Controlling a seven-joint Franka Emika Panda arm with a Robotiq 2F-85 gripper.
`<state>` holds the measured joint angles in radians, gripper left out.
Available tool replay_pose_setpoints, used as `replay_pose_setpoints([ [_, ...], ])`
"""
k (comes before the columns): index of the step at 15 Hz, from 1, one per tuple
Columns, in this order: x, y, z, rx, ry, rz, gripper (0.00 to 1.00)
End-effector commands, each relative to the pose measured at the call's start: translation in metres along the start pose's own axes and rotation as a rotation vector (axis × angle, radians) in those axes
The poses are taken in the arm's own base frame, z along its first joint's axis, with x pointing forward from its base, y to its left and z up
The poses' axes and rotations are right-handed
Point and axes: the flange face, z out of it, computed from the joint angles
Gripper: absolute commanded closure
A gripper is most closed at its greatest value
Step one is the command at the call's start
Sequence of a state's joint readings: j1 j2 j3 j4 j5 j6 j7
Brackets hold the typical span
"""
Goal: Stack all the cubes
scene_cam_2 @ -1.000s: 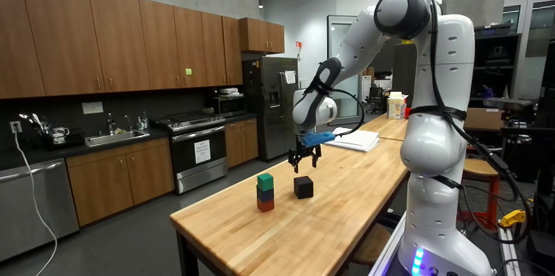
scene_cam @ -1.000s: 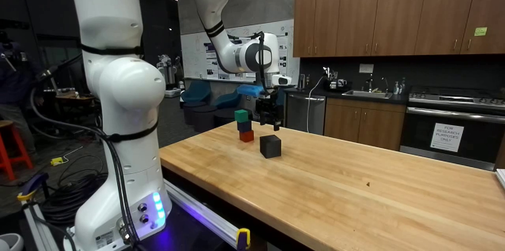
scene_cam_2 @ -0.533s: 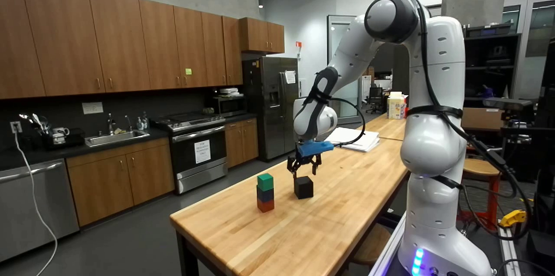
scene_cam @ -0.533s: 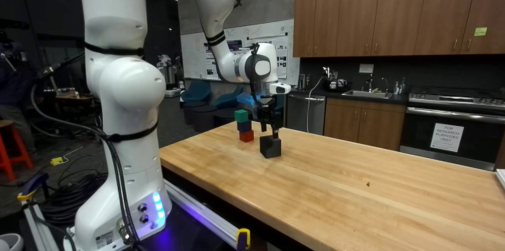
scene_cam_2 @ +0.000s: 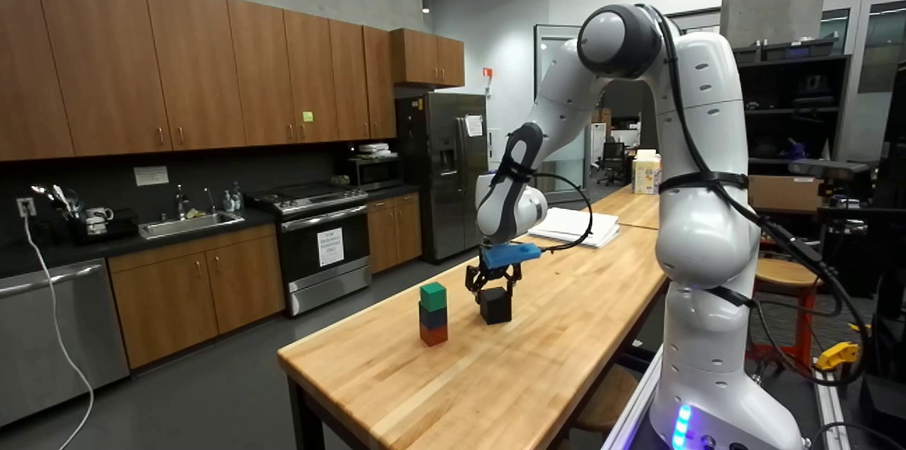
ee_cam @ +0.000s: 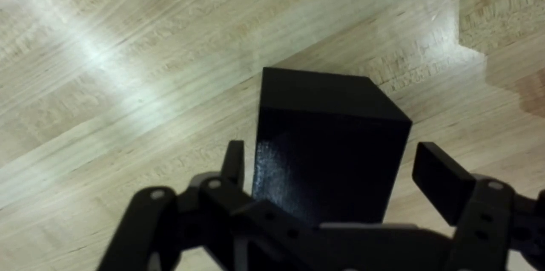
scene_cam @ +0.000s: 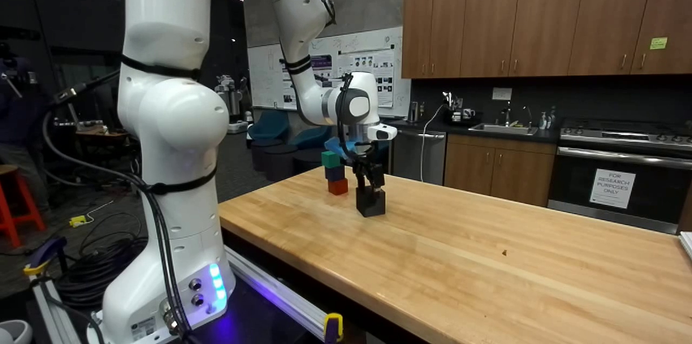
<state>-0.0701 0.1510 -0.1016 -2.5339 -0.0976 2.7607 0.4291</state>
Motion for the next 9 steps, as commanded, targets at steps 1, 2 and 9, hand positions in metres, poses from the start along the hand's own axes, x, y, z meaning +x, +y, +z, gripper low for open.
replay_pose_setpoints([
  [1,0.007,0.003,0.008,-0.008,0.011,0.02,0.0],
  [2,0.007,0.004,0.01,-0.007,0.011,0.021,0.25],
  [9,-0.002,-0.005,0.0,-0.004,0.009,0.003,0.51],
])
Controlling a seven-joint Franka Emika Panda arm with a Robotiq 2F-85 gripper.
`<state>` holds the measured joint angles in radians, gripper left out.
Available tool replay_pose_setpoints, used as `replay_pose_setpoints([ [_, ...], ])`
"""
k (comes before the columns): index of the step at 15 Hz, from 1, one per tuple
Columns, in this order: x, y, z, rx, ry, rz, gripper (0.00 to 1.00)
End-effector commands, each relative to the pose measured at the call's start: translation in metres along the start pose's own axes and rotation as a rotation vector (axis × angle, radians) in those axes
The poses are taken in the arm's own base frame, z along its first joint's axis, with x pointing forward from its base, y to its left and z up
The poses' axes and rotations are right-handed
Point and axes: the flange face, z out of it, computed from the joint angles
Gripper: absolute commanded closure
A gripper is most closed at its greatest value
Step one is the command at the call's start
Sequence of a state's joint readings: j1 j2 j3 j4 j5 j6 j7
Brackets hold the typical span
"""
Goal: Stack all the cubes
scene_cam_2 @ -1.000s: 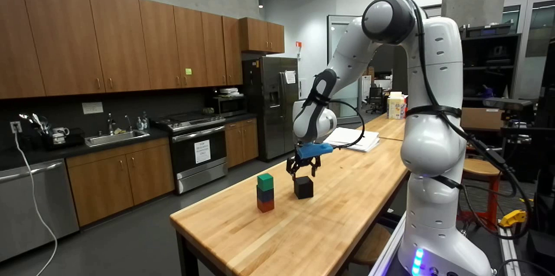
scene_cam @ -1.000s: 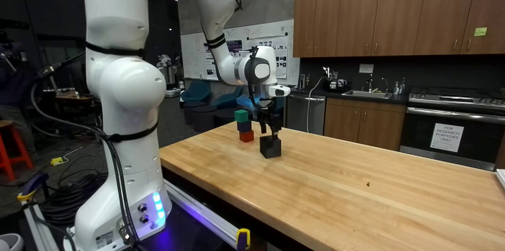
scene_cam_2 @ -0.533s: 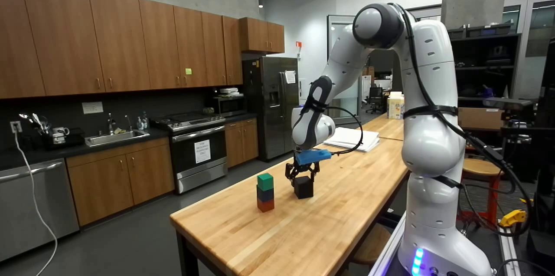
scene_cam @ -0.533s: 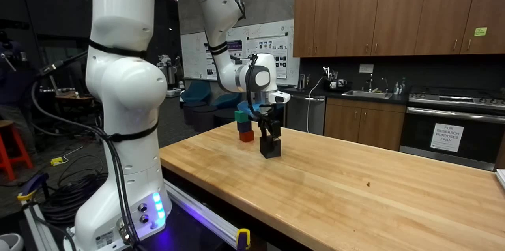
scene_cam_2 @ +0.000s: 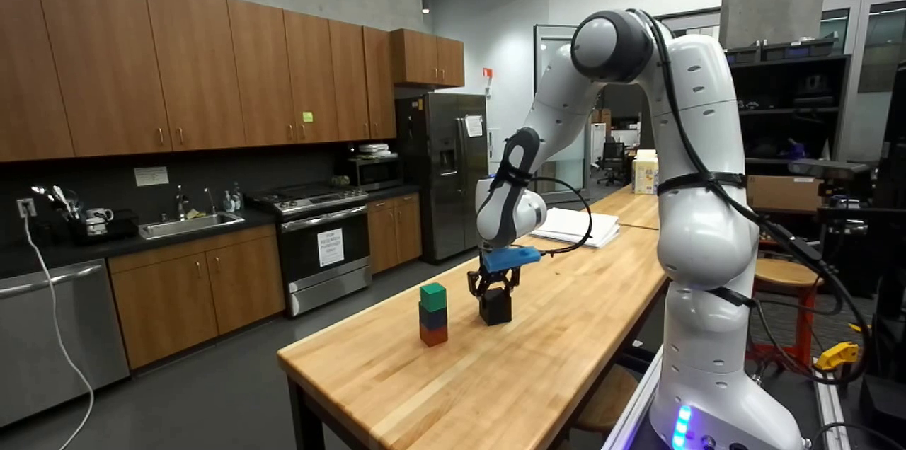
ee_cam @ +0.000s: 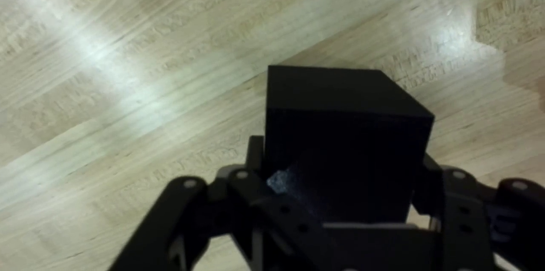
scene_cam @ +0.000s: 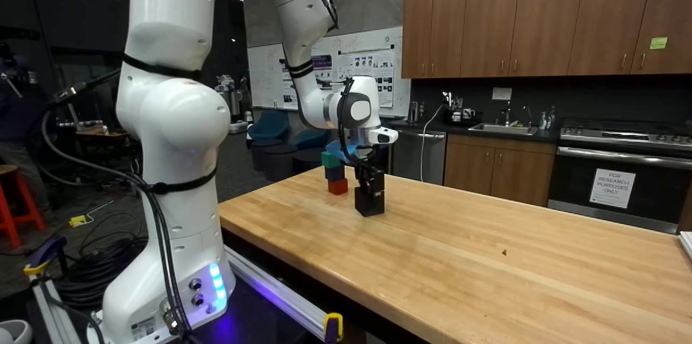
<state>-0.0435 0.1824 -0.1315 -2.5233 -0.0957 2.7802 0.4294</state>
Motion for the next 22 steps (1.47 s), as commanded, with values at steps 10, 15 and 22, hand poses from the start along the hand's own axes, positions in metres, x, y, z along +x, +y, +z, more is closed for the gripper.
replay_pose_setpoints([
  [10,-0.027,-0.023,-0.073,-0.044,0.004,-0.147,0.51],
  [15,-0.045,-0.039,-0.115,-0.052,0.023,-0.248,0.51],
  [22,-0.058,-0.051,-0.167,-0.067,0.078,-0.309,0.51],
])
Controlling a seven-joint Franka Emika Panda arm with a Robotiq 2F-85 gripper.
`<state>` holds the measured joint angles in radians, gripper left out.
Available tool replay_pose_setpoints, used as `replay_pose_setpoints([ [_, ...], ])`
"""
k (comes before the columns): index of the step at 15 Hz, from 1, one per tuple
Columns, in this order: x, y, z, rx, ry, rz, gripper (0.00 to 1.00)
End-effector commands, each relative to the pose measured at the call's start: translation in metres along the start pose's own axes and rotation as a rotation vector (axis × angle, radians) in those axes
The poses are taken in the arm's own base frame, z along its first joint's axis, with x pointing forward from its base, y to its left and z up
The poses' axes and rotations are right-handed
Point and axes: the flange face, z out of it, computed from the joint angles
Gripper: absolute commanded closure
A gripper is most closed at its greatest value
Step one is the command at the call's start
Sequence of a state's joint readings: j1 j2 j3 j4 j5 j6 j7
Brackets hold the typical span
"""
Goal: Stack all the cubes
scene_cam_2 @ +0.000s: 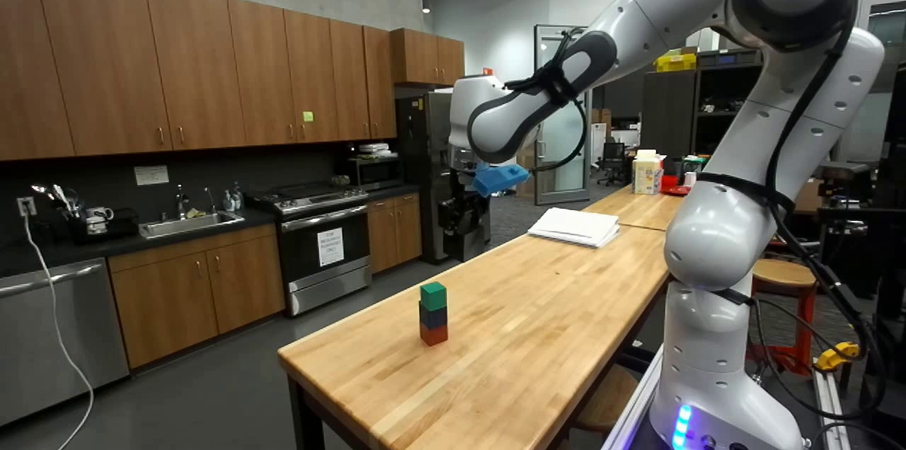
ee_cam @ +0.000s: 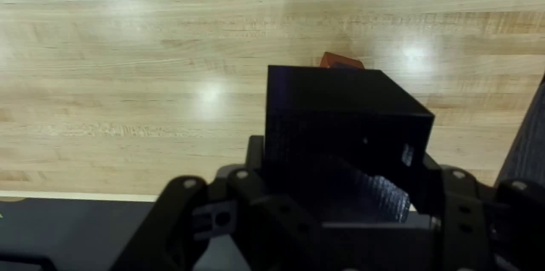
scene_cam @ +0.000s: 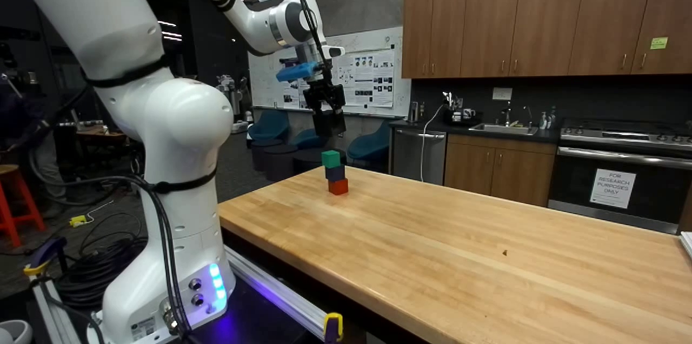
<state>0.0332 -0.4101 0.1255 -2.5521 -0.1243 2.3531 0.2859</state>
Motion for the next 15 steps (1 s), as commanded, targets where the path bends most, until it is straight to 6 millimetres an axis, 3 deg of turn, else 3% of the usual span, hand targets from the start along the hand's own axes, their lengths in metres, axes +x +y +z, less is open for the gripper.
replay_pose_setpoints([
  [1,0.013,-0.016,-0.001,0.042,0.018,0.01,0.51],
  [15,0.051,-0.039,0.044,0.076,-0.037,0.037,0.51],
])
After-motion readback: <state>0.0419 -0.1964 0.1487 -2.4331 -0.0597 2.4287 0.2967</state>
